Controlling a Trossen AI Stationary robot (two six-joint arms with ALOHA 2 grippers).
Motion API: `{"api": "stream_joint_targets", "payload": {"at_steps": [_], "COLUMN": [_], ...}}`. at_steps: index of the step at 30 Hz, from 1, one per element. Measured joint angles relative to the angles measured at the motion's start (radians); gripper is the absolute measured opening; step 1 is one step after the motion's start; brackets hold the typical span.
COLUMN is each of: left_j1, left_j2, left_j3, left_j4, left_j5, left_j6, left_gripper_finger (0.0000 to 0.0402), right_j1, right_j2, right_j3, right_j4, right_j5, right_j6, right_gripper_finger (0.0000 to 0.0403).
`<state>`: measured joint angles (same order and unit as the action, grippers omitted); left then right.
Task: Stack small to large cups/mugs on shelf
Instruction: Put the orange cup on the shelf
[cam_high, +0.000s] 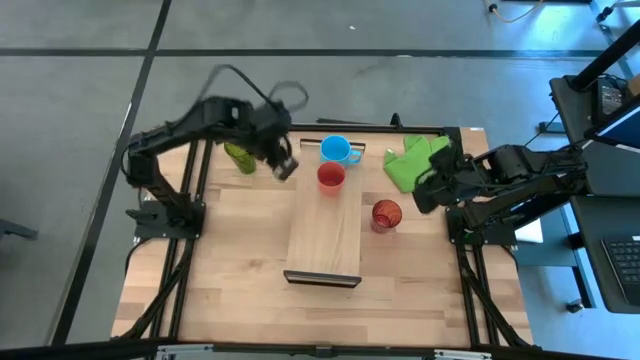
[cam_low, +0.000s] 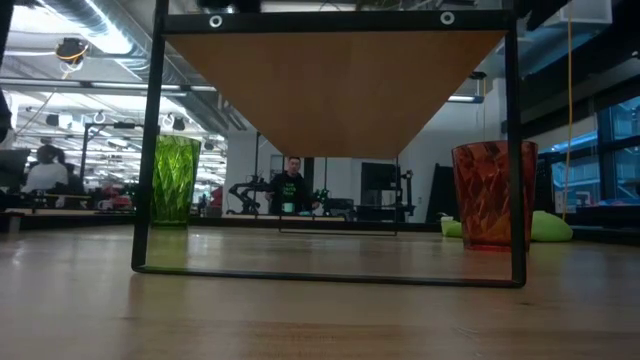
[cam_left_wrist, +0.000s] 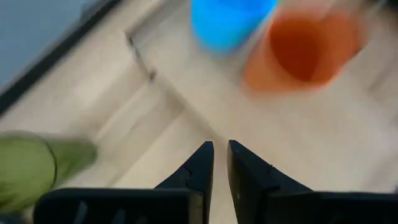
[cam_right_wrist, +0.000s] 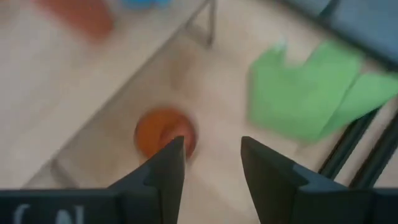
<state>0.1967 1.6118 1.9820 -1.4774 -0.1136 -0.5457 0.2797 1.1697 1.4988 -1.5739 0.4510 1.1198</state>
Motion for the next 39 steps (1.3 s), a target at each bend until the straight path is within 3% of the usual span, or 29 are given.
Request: {"api": "stream_joint_targets", "payload": {"at_steps": [7,10,15,22,29,39], "left_j1": [-0.124,-0.157,-0.180,-0.179,-0.180,-0.180], "left_j2": [-0.089,-0.114,-0.165,-0.212,-0.223,-0.223], "left_j3": [-0.257,-0.288,-0.288,-0.288,-0.288,-0.288], "left_j4": [0.200,0.264,0.287,0.270,0.251,0.228], "left_j5": [0.009,0.007,0.000,-0.033,-0.043,-0.057], "left_j6": [-0.061,-0.098,-0.110,-0.126,-0.112,-0.099], "left_gripper_finger": [0.0040,0.0041,0.0041,0.0041,0.0041,0.0041], "right_j1": [0.062,0.060,0.009,-0.068,-0.155,-0.216], "right_j2": [0.003,-0.014,-0.038,-0.042,-0.042,-0.041], "right_j3": [-0.202,-0.324,-0.463,-0.558,-0.644,-0.709], "right_j4": [0.011,0.163,0.438,0.476,0.650,0.696], "right_j5": [-0.288,-0.344,-0.348,-0.304,-0.304,-0.288], "right_j6": [0.043,0.050,0.028,0.017,-0.005,-0.006], "right_gripper_finger": [0.0158,0.0158,0.0159,0.0159,0.0159,0.0158]}}
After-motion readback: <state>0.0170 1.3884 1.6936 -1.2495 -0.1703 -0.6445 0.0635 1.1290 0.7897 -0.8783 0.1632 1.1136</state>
